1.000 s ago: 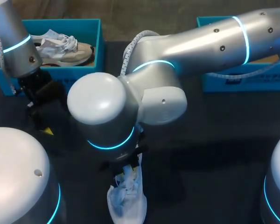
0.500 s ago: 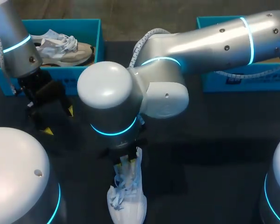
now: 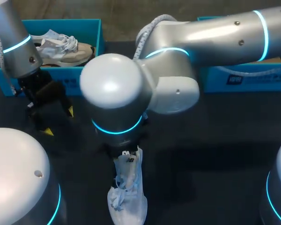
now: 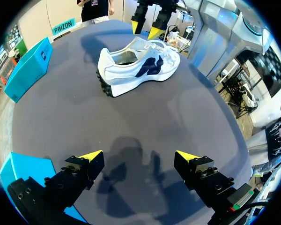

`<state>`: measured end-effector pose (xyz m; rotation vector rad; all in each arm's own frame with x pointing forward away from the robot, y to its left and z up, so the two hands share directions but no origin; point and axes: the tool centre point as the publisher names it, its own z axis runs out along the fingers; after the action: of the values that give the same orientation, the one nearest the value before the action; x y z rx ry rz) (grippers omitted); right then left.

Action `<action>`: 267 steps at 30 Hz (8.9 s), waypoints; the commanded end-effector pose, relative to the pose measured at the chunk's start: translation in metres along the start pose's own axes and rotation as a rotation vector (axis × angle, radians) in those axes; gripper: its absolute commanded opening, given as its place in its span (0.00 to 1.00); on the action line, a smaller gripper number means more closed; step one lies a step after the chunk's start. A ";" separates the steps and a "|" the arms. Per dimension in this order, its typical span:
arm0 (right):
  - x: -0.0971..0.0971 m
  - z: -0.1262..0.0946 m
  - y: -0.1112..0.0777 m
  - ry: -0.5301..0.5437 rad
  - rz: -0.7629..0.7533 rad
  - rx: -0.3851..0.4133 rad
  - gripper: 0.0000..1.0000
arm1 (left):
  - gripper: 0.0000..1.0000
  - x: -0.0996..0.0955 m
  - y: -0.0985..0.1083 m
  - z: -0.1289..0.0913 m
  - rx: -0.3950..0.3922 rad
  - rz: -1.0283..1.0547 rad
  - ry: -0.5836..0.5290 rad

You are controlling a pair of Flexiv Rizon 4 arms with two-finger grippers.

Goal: Take the shoe out of the shoebox, open the shoe tongue, remove and reinsert the insole, then place the shoe into the shoebox

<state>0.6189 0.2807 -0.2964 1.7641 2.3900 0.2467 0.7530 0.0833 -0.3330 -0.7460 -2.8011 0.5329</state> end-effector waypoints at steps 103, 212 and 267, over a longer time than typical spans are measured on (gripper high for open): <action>-0.049 0.103 0.080 0.114 -1.226 0.095 0.00 | 1.00 0.001 0.000 0.000 -0.002 0.000 0.000; -0.602 -0.061 0.416 -0.220 -1.174 0.141 0.00 | 1.00 0.001 0.000 0.000 -0.002 0.000 0.000; -0.677 -0.055 0.271 -0.261 0.363 0.169 0.00 | 1.00 0.001 0.000 0.000 -0.002 0.000 0.000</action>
<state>1.0599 -0.2863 -0.1537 2.1520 1.9540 -0.1683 0.7530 0.0834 -0.3331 -0.7454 -2.8012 0.5328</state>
